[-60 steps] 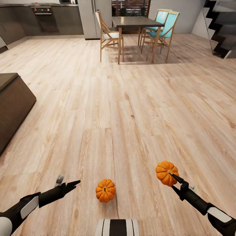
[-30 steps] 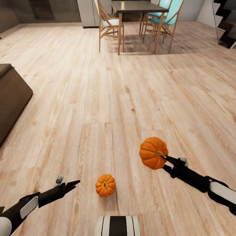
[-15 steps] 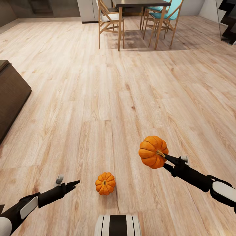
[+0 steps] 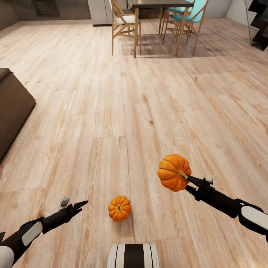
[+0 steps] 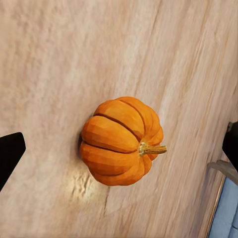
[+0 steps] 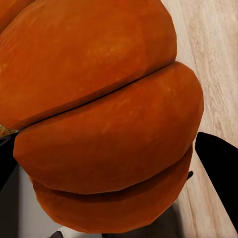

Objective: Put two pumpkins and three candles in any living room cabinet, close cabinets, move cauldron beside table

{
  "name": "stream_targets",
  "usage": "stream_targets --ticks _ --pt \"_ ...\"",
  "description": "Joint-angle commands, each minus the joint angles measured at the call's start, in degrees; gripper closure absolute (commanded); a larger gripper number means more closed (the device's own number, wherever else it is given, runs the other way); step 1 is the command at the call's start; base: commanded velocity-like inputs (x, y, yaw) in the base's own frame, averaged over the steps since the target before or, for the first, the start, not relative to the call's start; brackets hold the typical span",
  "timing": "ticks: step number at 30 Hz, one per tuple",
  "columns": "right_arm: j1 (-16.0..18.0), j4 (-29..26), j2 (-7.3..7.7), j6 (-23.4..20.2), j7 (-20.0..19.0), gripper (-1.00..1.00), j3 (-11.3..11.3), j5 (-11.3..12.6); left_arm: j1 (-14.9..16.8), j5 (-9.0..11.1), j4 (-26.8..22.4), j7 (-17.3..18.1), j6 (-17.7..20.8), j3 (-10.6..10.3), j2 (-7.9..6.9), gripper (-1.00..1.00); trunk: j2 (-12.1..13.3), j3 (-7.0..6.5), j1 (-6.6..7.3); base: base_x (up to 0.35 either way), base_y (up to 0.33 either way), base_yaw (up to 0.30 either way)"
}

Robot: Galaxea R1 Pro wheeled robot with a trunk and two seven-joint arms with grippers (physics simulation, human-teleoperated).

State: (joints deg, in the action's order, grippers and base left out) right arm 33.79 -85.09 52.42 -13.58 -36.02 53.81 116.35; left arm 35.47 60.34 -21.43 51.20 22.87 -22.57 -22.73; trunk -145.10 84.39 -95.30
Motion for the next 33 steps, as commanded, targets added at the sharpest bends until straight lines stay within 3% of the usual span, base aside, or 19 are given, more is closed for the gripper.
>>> stream_targets --ticks 1,6,13,19,33 --pt "0.16 0.02 0.05 -0.31 -0.19 1.0 0.24 0.63 0.03 0.59 -0.01 0.05 0.51 -0.29 -0.04 -1.0 -0.02 0.04 0.01 0.0 0.0 0.0" --pt "0.14 0.02 0.05 -0.31 -0.19 1.0 0.24 0.63 0.03 0.57 0.04 -0.54 0.51 -0.29 0.07 -1.0 -0.02 0.04 0.01 0.0 0.0 0.0" --pt "0.15 0.02 0.05 -0.31 -0.26 1.0 0.24 0.63 0.04 0.89 -0.41 -5.28 0.51 -0.21 0.14 -1.0 -0.02 0.04 0.01 0.0 -0.09 0.0" --pt "0.14 0.02 0.07 -0.31 -0.28 1.0 0.24 0.63 0.03 0.85 -0.45 -5.64 0.51 -0.26 0.14 -1.0 -0.02 0.04 0.01 0.0 -0.066 0.0" --pt "0.15 -0.32 0.05 -0.31 -0.28 1.0 0.24 0.63 0.03 0.83 0.01 -5.76 0.51 -0.29 0.06 -1.0 -0.02 0.04 0.01 0.0 -0.222 0.0"
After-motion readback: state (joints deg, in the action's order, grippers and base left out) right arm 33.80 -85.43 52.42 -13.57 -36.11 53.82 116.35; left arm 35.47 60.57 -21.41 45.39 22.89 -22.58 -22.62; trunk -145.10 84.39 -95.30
